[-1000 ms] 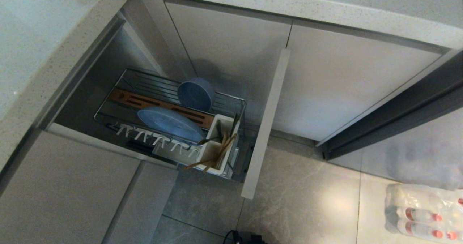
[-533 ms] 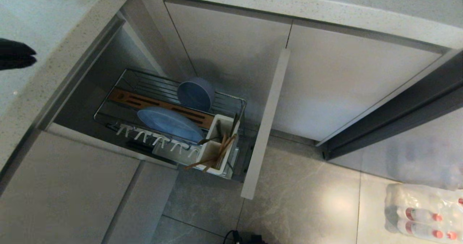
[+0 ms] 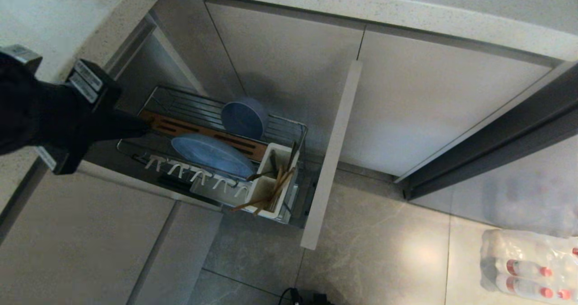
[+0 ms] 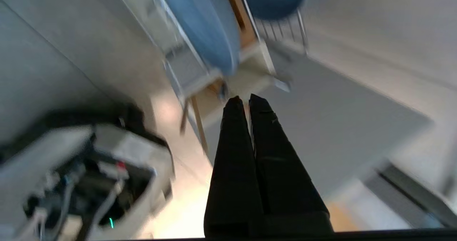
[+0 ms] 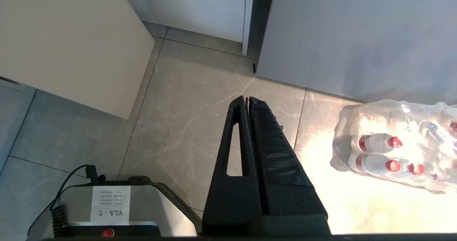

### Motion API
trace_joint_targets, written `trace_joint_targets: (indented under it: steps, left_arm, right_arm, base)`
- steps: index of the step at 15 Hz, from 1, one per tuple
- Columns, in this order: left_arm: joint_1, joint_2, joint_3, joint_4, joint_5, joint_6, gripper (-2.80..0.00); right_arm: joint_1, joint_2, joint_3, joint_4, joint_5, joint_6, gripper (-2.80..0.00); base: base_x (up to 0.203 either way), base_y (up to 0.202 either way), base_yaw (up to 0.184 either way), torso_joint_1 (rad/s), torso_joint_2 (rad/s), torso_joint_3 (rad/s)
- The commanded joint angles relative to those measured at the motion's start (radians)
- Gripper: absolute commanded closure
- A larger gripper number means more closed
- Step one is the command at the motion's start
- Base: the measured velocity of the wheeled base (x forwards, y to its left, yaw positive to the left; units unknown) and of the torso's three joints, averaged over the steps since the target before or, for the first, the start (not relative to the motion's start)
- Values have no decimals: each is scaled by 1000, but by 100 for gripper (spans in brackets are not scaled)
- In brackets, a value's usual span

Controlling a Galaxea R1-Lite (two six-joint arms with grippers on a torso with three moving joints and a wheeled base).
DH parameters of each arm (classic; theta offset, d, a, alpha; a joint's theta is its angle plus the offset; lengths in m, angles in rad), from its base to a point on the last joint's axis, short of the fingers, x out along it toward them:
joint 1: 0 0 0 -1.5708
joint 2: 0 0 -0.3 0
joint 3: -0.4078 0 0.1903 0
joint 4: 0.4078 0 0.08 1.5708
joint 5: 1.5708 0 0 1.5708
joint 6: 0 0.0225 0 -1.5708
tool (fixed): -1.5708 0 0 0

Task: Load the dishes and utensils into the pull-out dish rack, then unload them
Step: Take the plate out of the cupboard

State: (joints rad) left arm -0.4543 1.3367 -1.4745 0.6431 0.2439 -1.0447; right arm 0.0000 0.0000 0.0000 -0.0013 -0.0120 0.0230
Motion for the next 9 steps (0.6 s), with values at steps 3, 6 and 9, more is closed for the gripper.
trace_joint_targets:
  steps: [3, 6, 9]
  left_arm:
    - [-79, 83, 28, -71, 171, 7, 0]
    - [-155, 117, 79, -135, 256, 12, 0]
    - [-185, 163, 97, -167, 316, 6, 0]
  right_arm:
    - [0, 0, 0, 0, 0, 0, 0]
    - [0, 2, 0, 0, 0, 0, 0]
    - [0, 1, 0, 0, 0, 1, 0]
  base:
    - [0, 0, 0, 0, 0, 0]
    - [0, 0, 0, 0, 0, 0]
    - [0, 0, 0, 0, 0, 0]
